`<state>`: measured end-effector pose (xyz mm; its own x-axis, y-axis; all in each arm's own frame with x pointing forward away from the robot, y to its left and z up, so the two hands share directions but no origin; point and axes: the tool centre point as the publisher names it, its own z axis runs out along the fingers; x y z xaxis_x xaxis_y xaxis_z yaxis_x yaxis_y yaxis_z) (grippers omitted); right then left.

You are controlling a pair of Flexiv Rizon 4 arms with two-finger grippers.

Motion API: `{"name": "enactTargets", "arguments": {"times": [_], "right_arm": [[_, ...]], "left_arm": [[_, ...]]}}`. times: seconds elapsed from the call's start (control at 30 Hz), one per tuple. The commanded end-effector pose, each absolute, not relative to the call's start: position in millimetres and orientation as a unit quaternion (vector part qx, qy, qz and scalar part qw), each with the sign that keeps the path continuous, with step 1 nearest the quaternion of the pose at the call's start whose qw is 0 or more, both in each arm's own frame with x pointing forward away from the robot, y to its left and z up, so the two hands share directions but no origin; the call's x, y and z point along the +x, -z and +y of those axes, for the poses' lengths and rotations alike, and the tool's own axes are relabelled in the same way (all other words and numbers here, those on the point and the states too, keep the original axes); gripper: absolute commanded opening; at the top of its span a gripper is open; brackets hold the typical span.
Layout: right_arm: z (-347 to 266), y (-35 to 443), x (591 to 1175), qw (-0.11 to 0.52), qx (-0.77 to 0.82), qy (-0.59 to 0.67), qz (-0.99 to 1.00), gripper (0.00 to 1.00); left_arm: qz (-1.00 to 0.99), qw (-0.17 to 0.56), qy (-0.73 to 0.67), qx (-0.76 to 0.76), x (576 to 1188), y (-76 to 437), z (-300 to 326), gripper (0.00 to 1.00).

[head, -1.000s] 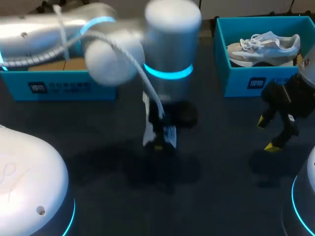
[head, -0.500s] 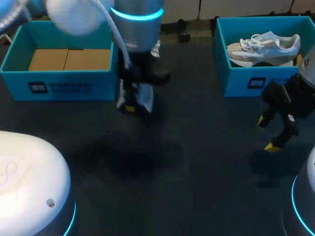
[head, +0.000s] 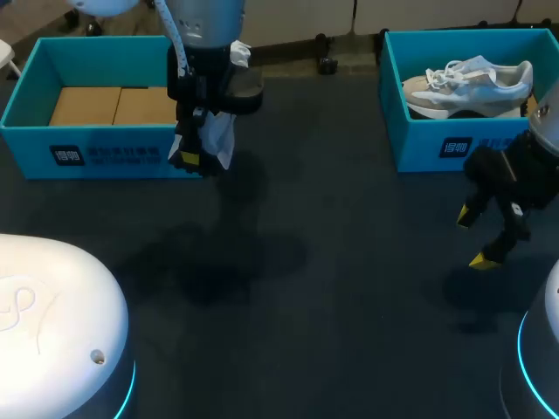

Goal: Take the shoe out of the shoebox, open the shoe tongue, remove and reinsert the insole, then place the shoe into the shoebox

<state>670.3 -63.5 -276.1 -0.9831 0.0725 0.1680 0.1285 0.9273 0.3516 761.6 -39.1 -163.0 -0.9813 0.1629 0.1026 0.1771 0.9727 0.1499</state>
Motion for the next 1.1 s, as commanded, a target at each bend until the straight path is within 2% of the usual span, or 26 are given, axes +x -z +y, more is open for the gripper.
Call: {"name": "enactTargets", "arguments": {"times": [0.03, 0.13, 0.17, 0.4, 0.67, 1.1], "right_arm": [[-63, 277, 670, 0.076, -0.052, 0.182, -0.979, 1.00], [-63, 277, 670, 0.076, -0.052, 0.182, -0.979, 1.00], [-63, 277, 670, 0.076, -0.052, 0.182, -0.979, 1.00], [-63, 277, 670, 0.076, -0.052, 0.182, -0.979, 1.00], [-63, 277, 670, 0.076, -0.052, 0.182, -0.979, 1.00], [-63, 277, 670, 0.076, -0.052, 0.182, -0.979, 1.00]], "left_arm": [[-0.992, 0.044, 0.079, -0.087, 762, 161, -38, 0.00], [-0.992, 0.044, 0.079, -0.087, 762, 161, -38, 0.00], [-0.992, 0.063, 0.069, -0.084, 771, 160, -30, 0.00], [-0.996, 0.027, 0.080, -0.034, 843, 136, 41, 0.00], [-0.996, 0.037, 0.073, -0.019, 901, 128, 98, 0.00], [-0.995, 0.041, 0.089, -0.006, 947, 122, 158, 0.00]]}}
